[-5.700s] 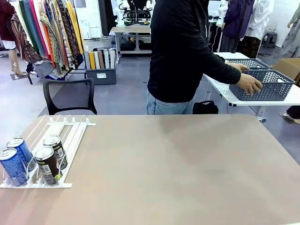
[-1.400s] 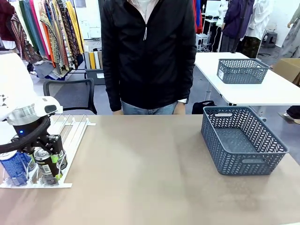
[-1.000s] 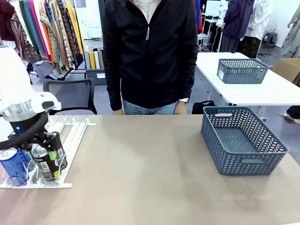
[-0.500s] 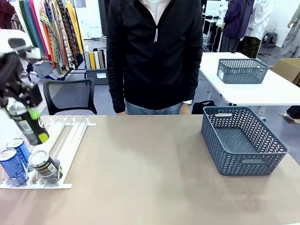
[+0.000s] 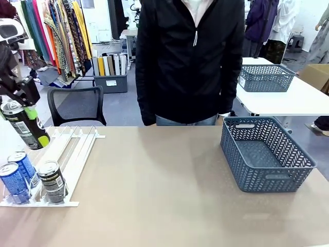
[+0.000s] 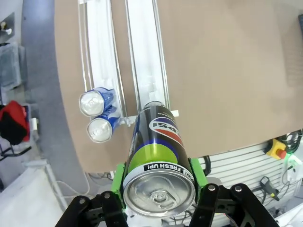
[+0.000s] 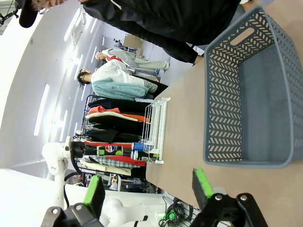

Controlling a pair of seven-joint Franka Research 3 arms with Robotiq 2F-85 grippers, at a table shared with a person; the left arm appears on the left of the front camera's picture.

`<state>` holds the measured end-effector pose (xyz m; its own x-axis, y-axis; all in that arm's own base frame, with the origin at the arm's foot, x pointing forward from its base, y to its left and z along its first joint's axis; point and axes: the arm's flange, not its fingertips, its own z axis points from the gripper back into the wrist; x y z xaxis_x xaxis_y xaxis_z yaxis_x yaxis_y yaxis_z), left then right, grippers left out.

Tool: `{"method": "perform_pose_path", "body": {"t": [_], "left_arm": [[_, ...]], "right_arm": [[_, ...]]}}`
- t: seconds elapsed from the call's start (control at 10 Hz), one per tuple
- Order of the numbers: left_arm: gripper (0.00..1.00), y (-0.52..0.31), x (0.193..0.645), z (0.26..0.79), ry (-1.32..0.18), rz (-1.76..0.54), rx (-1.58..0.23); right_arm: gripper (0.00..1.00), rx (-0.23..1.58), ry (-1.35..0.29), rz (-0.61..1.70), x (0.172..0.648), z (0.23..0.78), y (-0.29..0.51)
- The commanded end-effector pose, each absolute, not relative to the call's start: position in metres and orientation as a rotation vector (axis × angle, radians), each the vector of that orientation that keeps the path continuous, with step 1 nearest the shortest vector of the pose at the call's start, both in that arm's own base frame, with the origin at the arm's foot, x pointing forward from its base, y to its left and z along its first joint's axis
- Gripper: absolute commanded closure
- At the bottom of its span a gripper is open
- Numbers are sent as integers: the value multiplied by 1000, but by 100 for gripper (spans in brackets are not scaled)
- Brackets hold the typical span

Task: Retrieve and store the cans from the dispenser.
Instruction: Pick up one can from the Automatic Can Dispenser and place it in the middle of the table.

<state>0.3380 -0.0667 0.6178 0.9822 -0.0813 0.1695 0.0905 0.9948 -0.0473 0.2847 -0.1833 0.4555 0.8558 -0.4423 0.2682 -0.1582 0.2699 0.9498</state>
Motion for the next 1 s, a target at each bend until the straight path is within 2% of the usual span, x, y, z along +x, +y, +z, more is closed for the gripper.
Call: {"method": "perform_pose_path", "body": {"t": [0.0, 0.2, 0.3, 0.4, 0.6, 0.9], "left_arm": [[100, -70, 337, 621, -177, -92, -44], [100, -69, 338, 617, -166, -92, -53], [100, -102, 340, 620, -191, -54, -47], [100, -151, 342, 623, -240, -98, -67], [100, -231, 358, 613, -245, -210, -85], [100, -334, 387, 566, -221, -372, -130]], "right_arm": [[0, 1320, -572, -202, 287, 460, -184], [0, 1320, -572, -202, 287, 460, -184], [0, 1320, -572, -202, 287, 460, -184], [0, 1320, -572, -202, 287, 460, -184], [0, 1320, -572, -202, 287, 460, -184], [0, 1320, -572, -202, 287, 460, -184]]}}
